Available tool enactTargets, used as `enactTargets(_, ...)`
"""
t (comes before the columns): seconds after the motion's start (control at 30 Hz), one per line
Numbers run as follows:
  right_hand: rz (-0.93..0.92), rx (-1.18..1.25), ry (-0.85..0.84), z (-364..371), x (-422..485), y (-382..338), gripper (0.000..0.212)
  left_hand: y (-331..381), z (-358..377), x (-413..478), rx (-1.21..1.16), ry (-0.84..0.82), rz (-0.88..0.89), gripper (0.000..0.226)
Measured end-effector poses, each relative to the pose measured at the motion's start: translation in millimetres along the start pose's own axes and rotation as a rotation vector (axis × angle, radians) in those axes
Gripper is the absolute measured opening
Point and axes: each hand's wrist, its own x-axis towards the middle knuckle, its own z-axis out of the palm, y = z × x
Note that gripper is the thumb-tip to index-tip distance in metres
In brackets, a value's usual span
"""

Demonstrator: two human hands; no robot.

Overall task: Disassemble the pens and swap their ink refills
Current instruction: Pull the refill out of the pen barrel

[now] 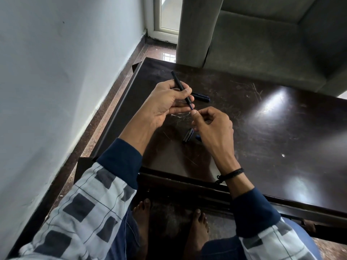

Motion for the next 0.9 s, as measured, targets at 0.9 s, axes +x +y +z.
enactTargets(0.9, 0.001, -0.01, -0.023, -2.4, 0.6, 5.0, 0.016, -6.9, 3.0, 2.9, 0.038, -0.022, -0.012, 0.005)
